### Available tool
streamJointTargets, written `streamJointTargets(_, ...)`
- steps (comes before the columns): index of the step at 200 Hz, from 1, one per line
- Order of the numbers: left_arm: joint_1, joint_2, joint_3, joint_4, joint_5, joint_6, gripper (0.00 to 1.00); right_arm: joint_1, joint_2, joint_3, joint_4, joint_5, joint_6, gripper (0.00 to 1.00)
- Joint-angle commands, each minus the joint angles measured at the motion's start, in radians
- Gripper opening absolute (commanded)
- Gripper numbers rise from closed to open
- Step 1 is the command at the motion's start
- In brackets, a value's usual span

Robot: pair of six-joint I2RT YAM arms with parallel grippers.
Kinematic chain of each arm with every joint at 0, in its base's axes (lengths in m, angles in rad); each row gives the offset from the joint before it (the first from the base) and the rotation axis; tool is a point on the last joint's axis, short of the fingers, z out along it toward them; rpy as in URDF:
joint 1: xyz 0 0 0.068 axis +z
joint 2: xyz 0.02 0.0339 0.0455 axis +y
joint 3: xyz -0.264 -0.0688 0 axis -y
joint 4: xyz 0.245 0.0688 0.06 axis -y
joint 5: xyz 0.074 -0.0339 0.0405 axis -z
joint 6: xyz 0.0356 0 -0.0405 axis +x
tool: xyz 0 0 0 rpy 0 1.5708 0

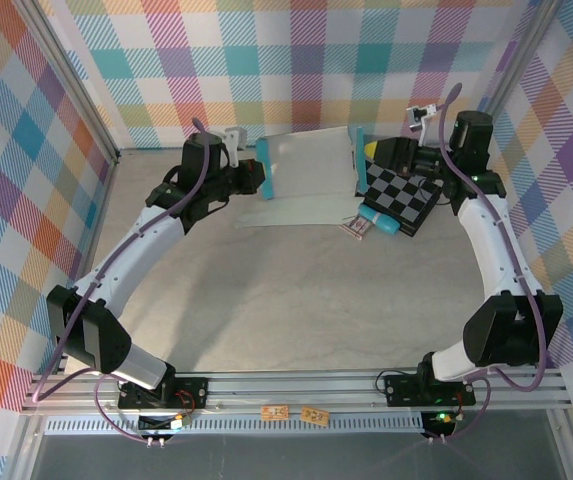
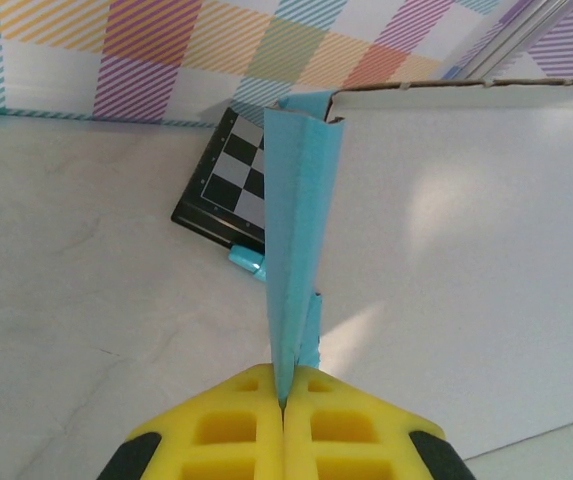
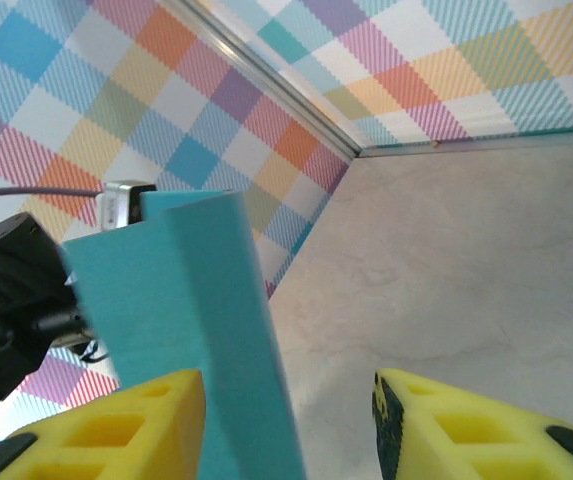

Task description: Fold the paper box

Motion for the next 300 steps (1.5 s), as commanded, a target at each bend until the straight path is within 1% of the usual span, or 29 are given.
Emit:
streamJointTargets(1, 0.009, -0.023, 0.032, -0.021, 0.033, 0.02, 0.0, 0.015, -0.019, 0.0, 0.005, -0.022, -0.058, 0.48)
streamJointTargets(14, 0.009, -0.022, 0.034, -0.024, 0.04, 0.02, 0.0, 0.029, -0.013, 0.024, -0.009, -0.015, -0.068, 0.48)
streamJointTargets(37, 0.009, -0.021, 0.038, -0.026, 0.047, 0.023, 0.0, 0.072, 0.011, 0.099, -0.126, 0.033, -0.161, 0.47)
streamJointTargets(70, 0.002, -0.025, 0.05, -0.038, 0.045, 0.04, 0.0, 0.108, 0.039, 0.167, -0.229, 0.094, -0.234, 0.46)
streamJointTargets(99, -0.016, -0.038, 0.056, -0.048, 0.017, 0.064, 0.0, 0.159, 0.049, 0.223, -0.356, 0.239, -0.337, 0.44)
streamJointTargets(128, -0.035, -0.053, 0.057, -0.055, 0.001, 0.087, 0.0, 0.202, 0.05, 0.257, -0.412, 0.353, -0.393, 0.4)
streamJointTargets(152, -0.05, -0.058, 0.056, -0.06, -0.005, 0.095, 0.0, 0.226, 0.066, 0.288, -0.434, 0.375, -0.402, 0.39)
streamJointTargets(177, -0.067, -0.061, 0.057, -0.06, -0.017, 0.102, 0.0, 0.272, 0.098, 0.35, -0.496, 0.399, -0.427, 0.38)
streamJointTargets(203, -0.084, -0.063, 0.064, -0.063, -0.028, 0.108, 0.0, 0.299, 0.121, 0.386, -0.534, 0.442, -0.435, 0.34)
streamJointTargets(232, -0.099, -0.067, 0.076, -0.066, -0.04, 0.113, 0.0, 0.334, 0.146, 0.439, -0.609, 0.566, -0.458, 0.32)
streamJointTargets(246, -0.108, -0.069, 0.08, -0.068, -0.047, 0.114, 0.0, 0.356, 0.145, 0.45, -0.633, 0.626, -0.477, 0.36)
streamJointTargets(257, -0.115, -0.072, 0.081, -0.071, -0.058, 0.113, 0.0, 0.363, 0.132, 0.44, -0.628, 0.633, -0.478, 0.36)
streamJointTargets(280, -0.124, -0.075, 0.079, -0.067, -0.063, 0.113, 0.0, 0.364, 0.123, 0.429, -0.629, 0.631, -0.465, 0.32)
streamJointTargets(292, -0.129, -0.078, 0.079, -0.066, -0.063, 0.115, 0.0, 0.365, 0.125, 0.432, -0.635, 0.65, -0.464, 0.3)
streamJointTargets(300, -0.133, -0.08, 0.079, -0.066, -0.065, 0.119, 0.0, 0.368, 0.128, 0.436, -0.641, 0.688, -0.461, 0.31)
